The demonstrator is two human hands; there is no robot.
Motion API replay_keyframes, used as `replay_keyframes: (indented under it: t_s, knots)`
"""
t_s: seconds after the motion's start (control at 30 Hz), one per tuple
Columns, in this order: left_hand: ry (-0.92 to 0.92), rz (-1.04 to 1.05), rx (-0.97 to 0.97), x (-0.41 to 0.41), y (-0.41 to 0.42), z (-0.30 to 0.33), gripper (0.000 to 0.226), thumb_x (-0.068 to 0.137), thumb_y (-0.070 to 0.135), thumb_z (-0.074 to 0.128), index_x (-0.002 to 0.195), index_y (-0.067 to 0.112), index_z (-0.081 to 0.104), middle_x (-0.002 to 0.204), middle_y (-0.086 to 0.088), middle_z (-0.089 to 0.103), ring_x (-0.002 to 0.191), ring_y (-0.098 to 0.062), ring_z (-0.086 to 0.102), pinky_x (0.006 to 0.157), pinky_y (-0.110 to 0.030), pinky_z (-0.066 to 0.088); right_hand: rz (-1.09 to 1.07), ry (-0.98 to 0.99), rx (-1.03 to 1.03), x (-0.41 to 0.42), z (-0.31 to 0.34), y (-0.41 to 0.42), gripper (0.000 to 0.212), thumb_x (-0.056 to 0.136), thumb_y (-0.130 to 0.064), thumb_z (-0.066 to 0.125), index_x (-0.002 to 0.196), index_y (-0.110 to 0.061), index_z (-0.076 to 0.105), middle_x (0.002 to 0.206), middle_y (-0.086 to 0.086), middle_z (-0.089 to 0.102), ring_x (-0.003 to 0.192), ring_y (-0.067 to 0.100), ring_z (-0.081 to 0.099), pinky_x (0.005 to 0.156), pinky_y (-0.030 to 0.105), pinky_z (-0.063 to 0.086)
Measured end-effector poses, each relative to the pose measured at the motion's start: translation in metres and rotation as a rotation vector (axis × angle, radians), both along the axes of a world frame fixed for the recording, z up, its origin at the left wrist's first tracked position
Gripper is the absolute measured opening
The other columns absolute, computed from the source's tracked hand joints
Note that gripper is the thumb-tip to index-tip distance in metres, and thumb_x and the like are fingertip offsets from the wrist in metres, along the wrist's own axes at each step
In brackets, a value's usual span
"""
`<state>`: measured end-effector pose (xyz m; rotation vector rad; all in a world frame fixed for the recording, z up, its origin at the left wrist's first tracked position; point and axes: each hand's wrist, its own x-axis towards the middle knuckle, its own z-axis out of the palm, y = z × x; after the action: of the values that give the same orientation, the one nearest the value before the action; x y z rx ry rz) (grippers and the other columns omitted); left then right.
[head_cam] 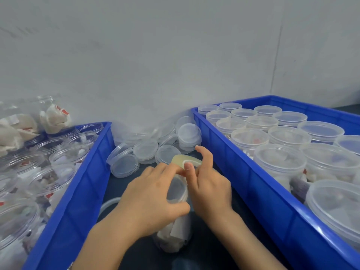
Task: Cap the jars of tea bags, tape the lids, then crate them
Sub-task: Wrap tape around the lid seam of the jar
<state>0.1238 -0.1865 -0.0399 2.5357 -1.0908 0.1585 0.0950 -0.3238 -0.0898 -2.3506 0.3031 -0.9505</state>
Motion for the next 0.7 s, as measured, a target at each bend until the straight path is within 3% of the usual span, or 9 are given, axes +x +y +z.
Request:
replay_keyframes:
  t_s: [0.1, 0.17, 0.27, 0.4, 0.5, 0.53, 0.6, 0.7]
  knots:
    - [0.061, 0.043, -0.067, 0.001, 0.005, 0.001, 0.073, 0.054, 0.071, 0.053, 0.120, 0.049, 0.034, 0.114, 0.033, 0.042, 0.112, 0.008, 0.040, 0.091, -0.024, 0.040, 0.083, 0.046, 0.103, 0.000, 0.002, 0.005, 0.078, 0.068, -0.076, -0.003, 0.136, -0.038, 0.010, 0.087, -0.009, 0.064, 0.088, 0.017, 0.061, 0.067, 0.033, 0.040]
    - [0.075, 0.030, -0.060, -0.001, 0.005, 0.002, 0.075, 0.051, 0.082, 0.053, 0.116, 0.051, 0.034, 0.106, 0.042, 0.036, 0.109, 0.013, 0.037, 0.090, -0.022, 0.037, 0.118, 0.085, 0.169, -0.001, 0.004, 0.004, 0.077, 0.067, -0.081, 0.000, 0.134, -0.041, 0.007, 0.087, -0.011, 0.062, 0.090, 0.017, 0.061, 0.066, 0.032, 0.036]
    - [0.093, 0.021, -0.051, -0.003, 0.005, 0.004, 0.064, 0.060, 0.073, 0.061, 0.115, 0.052, 0.036, 0.101, 0.045, 0.033, 0.109, 0.010, 0.037, 0.087, -0.022, 0.036, 0.190, 0.119, 0.198, -0.004, 0.005, -0.004, 0.075, 0.072, -0.086, 0.009, 0.134, -0.044, 0.008, 0.090, -0.013, 0.060, 0.089, 0.015, 0.060, 0.071, 0.032, 0.039]
    - [0.149, 0.061, 0.003, -0.001, 0.009, 0.011, 0.062, 0.066, 0.065, 0.060, 0.122, 0.060, 0.031, 0.103, 0.040, 0.028, 0.118, -0.002, 0.030, 0.090, -0.027, 0.031, 0.343, 0.136, 0.242, -0.014, 0.005, -0.016, 0.055, 0.082, -0.067, 0.032, 0.132, -0.049, 0.017, 0.082, -0.021, 0.053, 0.079, -0.002, 0.053, 0.073, 0.026, 0.040]
    - [0.173, 0.086, 0.031, -0.002, 0.006, 0.013, 0.059, 0.073, 0.060, 0.055, 0.123, 0.062, 0.024, 0.127, 0.028, 0.032, 0.126, -0.011, 0.033, 0.097, -0.033, 0.037, 0.453, 0.168, 0.250, -0.018, 0.006, -0.017, 0.054, 0.077, -0.056, 0.042, 0.123, -0.061, 0.015, 0.097, -0.046, 0.039, 0.091, -0.015, 0.042, 0.082, 0.021, 0.034]
    - [0.145, 0.095, 0.031, -0.005, 0.003, 0.010, 0.057, 0.078, 0.055, 0.053, 0.127, 0.056, 0.023, 0.120, 0.032, 0.026, 0.122, -0.010, 0.032, 0.095, -0.031, 0.035, 0.474, 0.162, 0.263, -0.019, 0.006, -0.017, 0.056, 0.075, -0.059, 0.044, 0.123, -0.062, 0.014, 0.106, -0.046, 0.035, 0.100, -0.015, 0.041, 0.088, 0.021, 0.034]
    - [0.022, 0.111, 0.037, -0.012, -0.002, 0.005, 0.051, 0.083, 0.049, 0.045, 0.130, 0.043, 0.025, 0.094, 0.033, 0.016, 0.114, -0.007, 0.028, 0.084, -0.027, 0.027, 0.474, 0.116, 0.276, -0.019, 0.005, -0.019, 0.057, 0.071, -0.066, 0.043, 0.122, -0.061, 0.017, 0.114, -0.029, 0.045, 0.107, -0.003, 0.046, 0.094, 0.025, 0.039]
    - [-0.085, 0.131, 0.025, -0.013, -0.003, 0.000, 0.054, 0.075, 0.053, 0.042, 0.126, 0.043, 0.029, 0.088, 0.043, 0.014, 0.112, -0.001, 0.029, 0.076, -0.026, 0.024, 0.460, 0.131, 0.244, -0.020, 0.008, -0.020, 0.048, 0.070, -0.073, 0.039, 0.117, -0.067, 0.028, 0.105, -0.006, 0.061, 0.092, 0.004, 0.057, 0.084, 0.028, 0.048]
